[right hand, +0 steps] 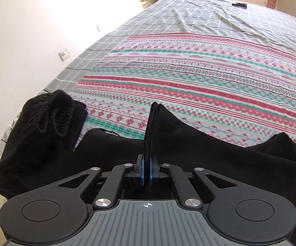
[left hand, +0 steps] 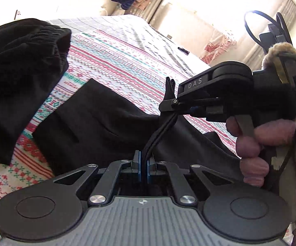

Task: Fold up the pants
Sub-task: 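Pinch the trouser leg with the right gripper while left gripper holds the waistband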

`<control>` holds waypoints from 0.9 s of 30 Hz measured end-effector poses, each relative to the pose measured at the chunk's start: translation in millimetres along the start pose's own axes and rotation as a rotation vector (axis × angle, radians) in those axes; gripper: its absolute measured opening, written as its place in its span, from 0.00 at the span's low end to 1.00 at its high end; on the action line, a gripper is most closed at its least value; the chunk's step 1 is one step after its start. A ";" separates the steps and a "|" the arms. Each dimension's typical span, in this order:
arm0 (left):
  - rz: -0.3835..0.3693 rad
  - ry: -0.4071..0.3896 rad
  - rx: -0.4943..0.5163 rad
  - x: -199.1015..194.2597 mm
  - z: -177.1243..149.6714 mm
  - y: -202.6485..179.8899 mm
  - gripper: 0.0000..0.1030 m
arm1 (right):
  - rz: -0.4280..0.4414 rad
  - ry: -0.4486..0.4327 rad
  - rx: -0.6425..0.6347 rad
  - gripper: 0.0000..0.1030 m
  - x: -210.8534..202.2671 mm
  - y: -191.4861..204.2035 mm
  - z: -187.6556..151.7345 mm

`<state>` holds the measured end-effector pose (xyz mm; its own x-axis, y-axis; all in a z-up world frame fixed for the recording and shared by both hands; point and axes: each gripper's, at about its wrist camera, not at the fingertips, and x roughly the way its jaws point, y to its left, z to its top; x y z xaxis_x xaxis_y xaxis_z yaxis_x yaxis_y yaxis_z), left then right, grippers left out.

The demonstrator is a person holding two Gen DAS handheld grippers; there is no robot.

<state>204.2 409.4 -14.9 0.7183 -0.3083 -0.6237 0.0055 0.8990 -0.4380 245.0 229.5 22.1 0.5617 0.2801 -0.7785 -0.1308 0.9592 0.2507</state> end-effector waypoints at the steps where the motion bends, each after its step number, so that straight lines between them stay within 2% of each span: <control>1: 0.007 -0.006 -0.018 1.0 5.0 6.5 0.24 | 0.006 0.001 -0.006 0.03 6.0 9.7 2.0; 4: 0.032 -0.028 -0.059 -6.9 13.9 32.6 0.24 | 0.027 -0.001 -0.013 0.03 18.2 27.7 7.9; 6: 0.063 -0.040 -0.075 -1.1 16.5 14.1 0.24 | 0.048 0.002 -0.013 0.03 26.0 37.4 10.8; 10: 0.108 -0.051 -0.093 -3.2 18.4 18.6 0.24 | 0.066 0.013 -0.027 0.04 37.6 53.3 12.8; 14: 0.186 -0.063 -0.073 -13.4 12.4 15.2 0.24 | 0.096 0.014 -0.022 0.04 46.5 61.6 11.9; 16: 0.225 -0.058 -0.079 -14.6 12.3 16.3 0.25 | 0.131 0.015 -0.016 0.08 51.1 63.9 11.6; 19: 0.286 -0.074 -0.108 -23.8 8.0 19.8 0.36 | 0.197 0.014 0.006 0.13 48.8 61.3 13.0; 20: 0.333 -0.093 -0.092 -27.7 6.4 19.4 0.42 | 0.222 0.009 0.020 0.15 45.7 59.5 14.3; 22: 0.386 -0.120 -0.053 -31.3 6.6 17.1 0.48 | 0.251 -0.001 0.033 0.24 36.8 55.0 18.1; 24: 0.373 -0.137 -0.049 -35.0 6.9 16.6 0.54 | 0.225 -0.021 0.015 0.33 24.3 50.9 21.9; 26: 0.313 -0.148 -0.070 -38.1 7.8 17.2 0.64 | 0.207 -0.038 -0.005 0.40 11.6 43.8 22.6; 27: 0.287 -0.151 -0.075 -39.3 7.9 16.3 0.66 | 0.200 -0.044 -0.009 0.46 5.9 39.3 21.8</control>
<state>181.5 438.6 7.6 0.7781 0.0088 -0.6281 -0.2591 0.9154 -0.3081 261.0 268.0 39.9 0.5587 0.4629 -0.6881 -0.2503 0.8852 0.3922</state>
